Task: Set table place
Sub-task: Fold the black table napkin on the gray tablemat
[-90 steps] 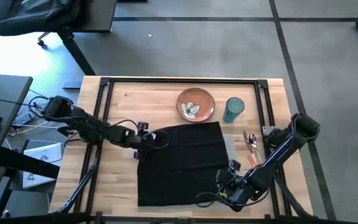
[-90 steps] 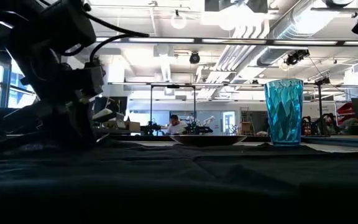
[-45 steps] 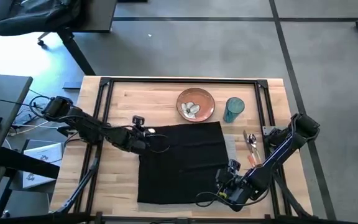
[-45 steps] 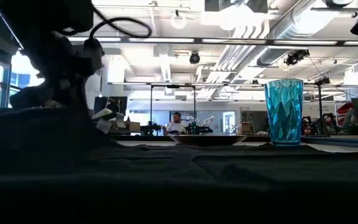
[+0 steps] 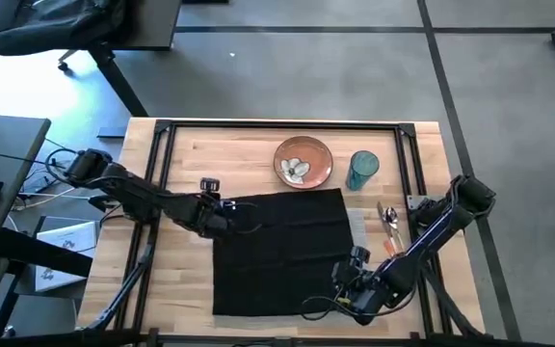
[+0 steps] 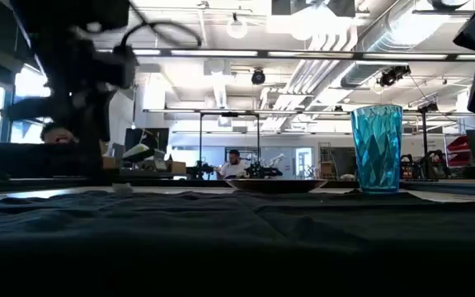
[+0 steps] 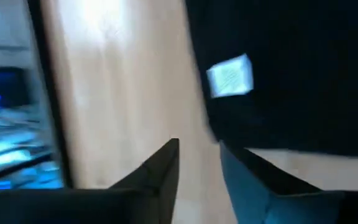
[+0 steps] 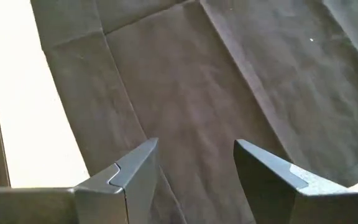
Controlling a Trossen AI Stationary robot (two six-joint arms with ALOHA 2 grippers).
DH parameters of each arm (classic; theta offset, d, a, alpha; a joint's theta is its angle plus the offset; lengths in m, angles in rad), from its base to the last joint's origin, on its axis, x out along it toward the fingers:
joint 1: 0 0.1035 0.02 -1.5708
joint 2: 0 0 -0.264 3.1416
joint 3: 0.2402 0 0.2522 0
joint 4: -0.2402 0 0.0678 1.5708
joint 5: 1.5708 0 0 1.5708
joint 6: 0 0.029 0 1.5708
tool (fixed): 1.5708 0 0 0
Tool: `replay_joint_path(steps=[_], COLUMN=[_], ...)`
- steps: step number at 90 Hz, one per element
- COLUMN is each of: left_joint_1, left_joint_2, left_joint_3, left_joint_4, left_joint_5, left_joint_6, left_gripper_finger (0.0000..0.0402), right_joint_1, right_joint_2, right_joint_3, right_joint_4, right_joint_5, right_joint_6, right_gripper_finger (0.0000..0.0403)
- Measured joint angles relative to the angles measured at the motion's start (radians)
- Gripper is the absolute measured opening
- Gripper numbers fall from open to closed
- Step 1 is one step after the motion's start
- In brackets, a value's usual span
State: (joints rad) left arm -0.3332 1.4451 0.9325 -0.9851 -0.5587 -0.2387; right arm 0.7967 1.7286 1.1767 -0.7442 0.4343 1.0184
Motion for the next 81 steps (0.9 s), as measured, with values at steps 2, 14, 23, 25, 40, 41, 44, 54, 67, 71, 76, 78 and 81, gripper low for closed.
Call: replay_joint_path(steps=[2,14,23,25,40,41,44,54,67,71,76,78,81], left_joint_1=[-0.011,-0.106,-0.193,-0.210,-0.263,-0.262,-0.257,-0.232,-0.258,-0.281,-0.309,-0.321,-0.342], left_joint_2=[-0.007,-0.039,-0.038,-0.034,-0.004,-0.003,-0.001,0.008,0.044,0.057,0.074,0.080,0.091], left_joint_3=[0.019,0.089,0.073,0.065,0.031,0.032,0.039,0.095,0.200,0.215,0.219,0.219,0.214], left_joint_4=[0.002,0.094,0.329,0.392,0.785,0.797,0.816,0.783,0.547,0.458,0.380,0.354,0.324], left_joint_5=[0.025,0.200,0.323,0.331,0.265,0.258,0.242,0.222,0.221,0.230,0.242,0.245,0.252], left_joint_6=[-0.022,-0.182,-0.280,-0.286,-0.189,-0.179,-0.147,-0.040,-0.079,-0.133,-0.212,-0.249,-0.305], left_gripper_finger=[0.0132,0.0156,0.0162,0.0162,0.0164,0.0164,0.0166,0.0182,0.0214,0.0223,0.0230,0.0231,0.0233], right_joint_1=[0.000,-0.005,-0.005,-0.005,-0.005,-0.005,-0.005,-0.008,-0.008,-0.005,-0.002,0.000,0.003], right_joint_2=[0.000,-0.001,-0.002,-0.002,-0.002,-0.002,-0.002,-0.002,-0.003,-0.003,-0.005,-0.005,-0.006], right_joint_3=[0.000,0.000,0.000,0.000,0.000,0.000,0.000,0.021,0.106,0.134,0.160,0.165,0.166], right_joint_4=[0.001,0.002,0.013,0.013,0.045,0.046,0.048,0.037,-0.065,-0.112,-0.167,-0.186,-0.207], right_joint_5=[-0.006,-0.055,-0.064,-0.062,0.024,0.033,0.052,0.044,-0.060,-0.105,-0.160,-0.178,-0.201], right_joint_6=[-0.010,-0.055,-0.113,-0.132,-0.224,-0.230,-0.243,-0.294,-0.232,-0.193,-0.139,-0.116,-0.080], right_gripper_finger=[0.0195,0.0195,0.0195,0.0196,0.0196,0.0196,0.0196,0.0196,0.0217,0.0226,0.0238,0.0242,0.0247])
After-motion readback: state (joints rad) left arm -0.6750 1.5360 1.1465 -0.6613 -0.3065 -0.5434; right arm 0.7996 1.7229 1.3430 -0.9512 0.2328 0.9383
